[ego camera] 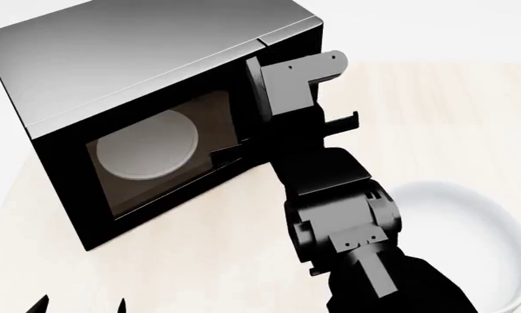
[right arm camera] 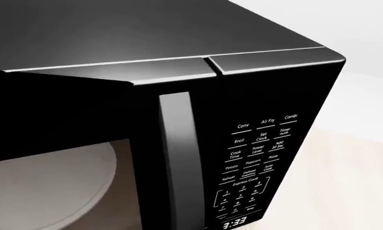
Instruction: Open the microwave.
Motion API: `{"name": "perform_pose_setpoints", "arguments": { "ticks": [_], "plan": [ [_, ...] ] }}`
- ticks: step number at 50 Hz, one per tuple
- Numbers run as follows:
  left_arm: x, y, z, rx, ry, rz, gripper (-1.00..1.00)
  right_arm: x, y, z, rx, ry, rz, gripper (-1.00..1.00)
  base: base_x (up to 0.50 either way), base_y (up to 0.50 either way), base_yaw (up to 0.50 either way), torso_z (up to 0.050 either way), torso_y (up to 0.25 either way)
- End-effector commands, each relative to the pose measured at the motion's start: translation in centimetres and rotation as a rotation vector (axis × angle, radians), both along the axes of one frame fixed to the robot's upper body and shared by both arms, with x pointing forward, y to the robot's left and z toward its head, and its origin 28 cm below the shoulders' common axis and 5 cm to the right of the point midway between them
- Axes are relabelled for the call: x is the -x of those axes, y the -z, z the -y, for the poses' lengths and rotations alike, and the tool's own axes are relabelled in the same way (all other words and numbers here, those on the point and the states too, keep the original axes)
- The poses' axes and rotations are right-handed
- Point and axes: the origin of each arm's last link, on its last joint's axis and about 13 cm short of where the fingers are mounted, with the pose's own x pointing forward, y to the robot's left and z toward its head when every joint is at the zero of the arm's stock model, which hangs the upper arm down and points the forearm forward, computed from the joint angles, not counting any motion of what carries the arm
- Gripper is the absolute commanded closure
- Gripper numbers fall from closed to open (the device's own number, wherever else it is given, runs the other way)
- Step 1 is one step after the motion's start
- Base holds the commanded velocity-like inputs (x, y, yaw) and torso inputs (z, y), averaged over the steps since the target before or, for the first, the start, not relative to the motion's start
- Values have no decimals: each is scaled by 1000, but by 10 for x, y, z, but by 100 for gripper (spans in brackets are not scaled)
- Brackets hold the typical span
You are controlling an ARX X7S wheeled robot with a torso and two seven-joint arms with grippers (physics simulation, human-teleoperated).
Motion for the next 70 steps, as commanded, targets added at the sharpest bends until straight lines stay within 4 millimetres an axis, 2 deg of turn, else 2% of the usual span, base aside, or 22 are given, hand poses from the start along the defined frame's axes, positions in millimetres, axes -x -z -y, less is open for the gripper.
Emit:
{"name": "perform_pose_setpoints", "arguments": {
  "ticks": [1,13,26,45,58,70],
  "plan": [
    [0,0,0,0,-1,-1,-100,0,-1,-2,-8,-12,5,100,0,0,0,0,0],
    [-1,0,0,1,-1,0,-100,0,-2,-2,-20,-22,6,100,0,0,0,0,0],
    [0,0,0,1,-1,-1,-100,13,4,-1,-47,-34,9,100,0,0,0,0,0],
    [-1,0,0,2,-2,-2,-100,51,-12,-11,-88,-109,52,100,0,0,0,0,0],
    [-1,0,0,5,-6,-5,-100,73,-8,-8,-96,-99,82,100,0,0,0,0,2],
    [-1,1,0,6,-6,-5,-100,99,-13,-11,-144,-128,112,100,0,0,0,0,2]
  ]
}}
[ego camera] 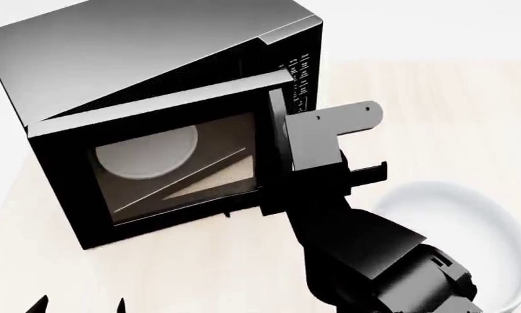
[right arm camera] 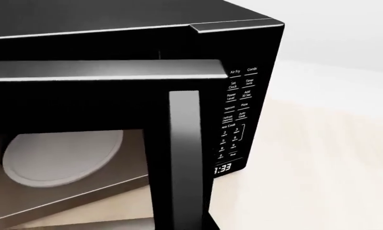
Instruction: Open the microwave.
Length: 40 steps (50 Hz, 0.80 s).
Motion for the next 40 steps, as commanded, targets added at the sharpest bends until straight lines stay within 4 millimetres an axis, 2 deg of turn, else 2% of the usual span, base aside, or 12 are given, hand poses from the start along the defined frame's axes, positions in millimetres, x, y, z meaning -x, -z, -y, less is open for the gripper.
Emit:
{"name": "perform_pose_setpoints", "arguments": {
  "ticks": [1,22,40],
  "plan": [
    [0,0,0,1,0,-1,-100,27,-23,-26,-101,-176,104,100,0,0,0,0,10],
    [1,0,0,2,0,-1,-100,62,-15,-27,-144,-215,104,100,0,0,0,1,1],
    [0,0,0,4,0,-2,-100,82,-14,-27,-142,-231,121,100,0,0,0,1,1]
  ]
}}
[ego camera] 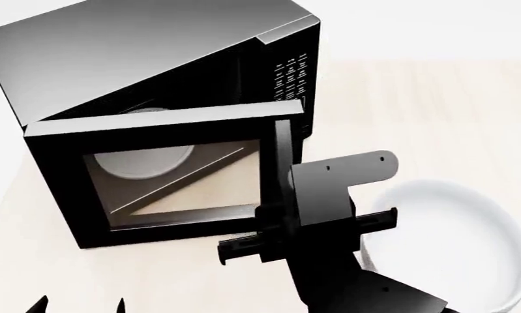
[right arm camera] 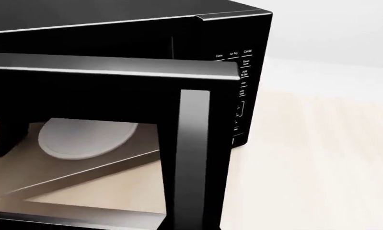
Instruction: Open the microwave.
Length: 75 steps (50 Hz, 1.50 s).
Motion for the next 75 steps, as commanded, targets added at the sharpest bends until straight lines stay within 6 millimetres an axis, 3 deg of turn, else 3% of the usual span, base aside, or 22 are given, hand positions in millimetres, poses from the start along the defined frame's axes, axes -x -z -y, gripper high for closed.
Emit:
{"name": "perform_pose_setpoints", "arguments": {
  "ticks": [1,22,23,37,67,75],
  "plan": [
    [0,0,0,1,0,0,-100,27,-24,-29,-104,-235,112,100,0,0,0,0,0],
    [0,0,0,0,1,0,-100,30,-20,-27,-131,-217,124,100,0,0,0,0,1],
    [0,0,0,0,1,0,-100,28,-20,-27,-133,-198,127,-100,0,0,0,0,0],
    [0,0,0,0,0,-1,-100,29,-20,-26,-122,-188,137,-100,0,0,0,1,3],
    [0,0,0,5,0,-2,-100,42,-36,-2,-129,-106,204,-100,0,0,0,1,2],
    [0,0,0,5,0,-3,-100,56,-53,0,-137,-109,245,-100,0,0,0,0,0]
  ]
}}
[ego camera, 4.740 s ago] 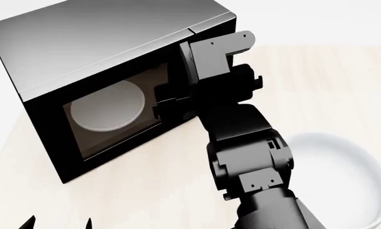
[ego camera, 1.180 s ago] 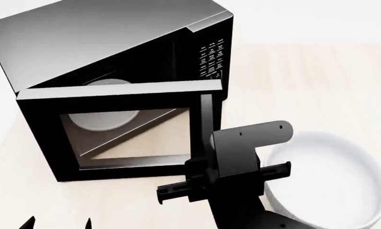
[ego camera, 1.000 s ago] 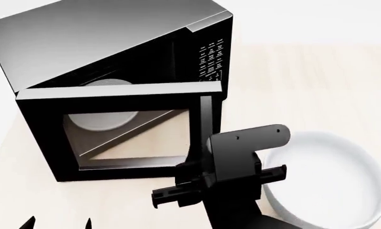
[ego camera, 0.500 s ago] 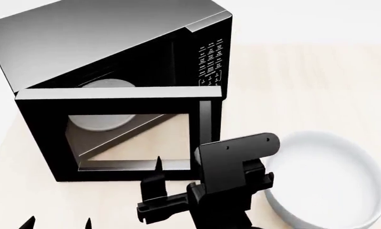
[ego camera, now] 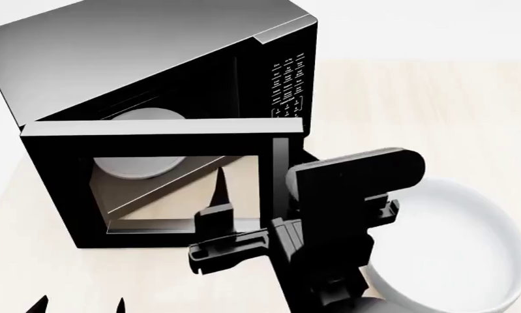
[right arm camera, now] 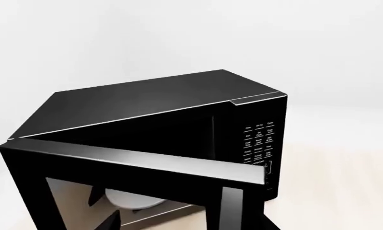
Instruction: Open the microwave.
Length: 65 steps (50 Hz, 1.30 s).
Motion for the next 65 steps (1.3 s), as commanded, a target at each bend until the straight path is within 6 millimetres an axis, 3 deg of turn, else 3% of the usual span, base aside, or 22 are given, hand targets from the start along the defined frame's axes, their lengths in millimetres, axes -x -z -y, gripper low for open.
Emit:
{"name": "perform_pose_setpoints", "arguments": {
  "ticks": [1,10,20,30,39,47,49,56,65],
  "plan": [
    [0,0,0,0,0,0,-100,16,-24,4,-20,3,69,-100,0,0,0,0,0],
    [0,0,0,0,1,-1,-100,28,-60,5,22,36,137,-100,0,0,0,0,0],
    [0,0,0,0,1,-1,-100,26,-94,4,91,118,221,-100,0,0,0,0,0],
    [0,0,0,3,0,-2,-100,16,-146,3,80,193,305,-100,0,0,0,0,0],
    [0,0,0,4,-1,-3,-100,-15,-187,0,145,153,329,-100,0,0,0,0,0],
    [0,0,0,3,0,-3,-100,-51,-215,2,110,58,199,-100,0,0,0,0,0],
    [-1,0,0,3,0,-3,-100,-57,-222,3,35,4,129,-100,0,0,0,0,0],
    [0,0,0,2,2,-2,-100,-79,-237,10,189,76,12,-100,0,0,0,0,0],
    [-1,0,0,2,3,-2,-100,-85,-254,11,126,78,-170,-100,0,0,0,0,0]
  ]
}}
